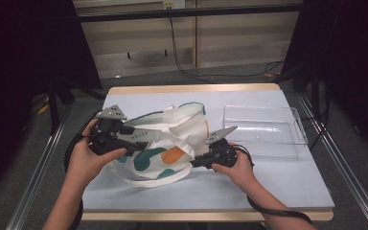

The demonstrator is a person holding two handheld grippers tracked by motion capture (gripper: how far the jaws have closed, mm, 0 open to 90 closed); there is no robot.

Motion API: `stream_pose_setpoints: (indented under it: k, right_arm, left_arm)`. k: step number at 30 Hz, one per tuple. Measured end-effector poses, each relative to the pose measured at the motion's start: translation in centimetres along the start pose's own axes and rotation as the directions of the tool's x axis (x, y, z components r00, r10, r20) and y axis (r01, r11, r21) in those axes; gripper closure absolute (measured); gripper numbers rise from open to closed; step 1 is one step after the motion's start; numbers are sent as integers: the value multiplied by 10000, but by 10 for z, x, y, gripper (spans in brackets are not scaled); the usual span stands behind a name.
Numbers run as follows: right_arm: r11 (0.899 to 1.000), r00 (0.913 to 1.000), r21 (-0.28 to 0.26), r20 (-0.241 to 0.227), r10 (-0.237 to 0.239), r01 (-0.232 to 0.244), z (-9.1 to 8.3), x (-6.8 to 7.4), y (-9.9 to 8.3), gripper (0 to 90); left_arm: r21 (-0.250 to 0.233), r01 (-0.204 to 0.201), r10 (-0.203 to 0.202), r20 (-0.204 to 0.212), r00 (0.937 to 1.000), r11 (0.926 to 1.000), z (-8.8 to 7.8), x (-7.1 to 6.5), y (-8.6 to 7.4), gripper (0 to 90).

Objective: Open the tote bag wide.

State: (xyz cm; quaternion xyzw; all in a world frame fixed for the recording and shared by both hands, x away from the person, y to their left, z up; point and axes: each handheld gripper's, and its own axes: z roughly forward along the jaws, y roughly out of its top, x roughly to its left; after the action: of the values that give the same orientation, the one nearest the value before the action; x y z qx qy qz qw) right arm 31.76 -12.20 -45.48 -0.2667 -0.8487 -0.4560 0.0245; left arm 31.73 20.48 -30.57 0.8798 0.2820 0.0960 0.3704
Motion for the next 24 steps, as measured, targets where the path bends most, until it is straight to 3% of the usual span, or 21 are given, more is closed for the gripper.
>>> stream_pose_setpoints:
  k: [13,19,20,21,24]
  right_arm:
    - [9997,9998,170,-165,-148,151,2,4,-1,826]
    - [9989,9990,298,-274,-355,363,3,7,-4,834]
    - [9986,9988,366,-305,-378,390,3,7,-5,836]
    - [9978,9987,490,-279,-427,440,3,8,-6,837]
    - [9962,9982,673,-262,-539,556,4,9,-10,838]
  left_arm:
    - [-42,125,-126,-153,9998,9999,2,13,10,324]
    - [-164,475,-477,-91,9988,9987,4,19,13,348]
    - [-171,446,-448,-119,9989,9989,4,21,14,341]
    - [-117,507,-512,-423,9978,9986,3,23,16,312]
    - [-133,593,-599,-526,9968,9982,5,30,16,330]
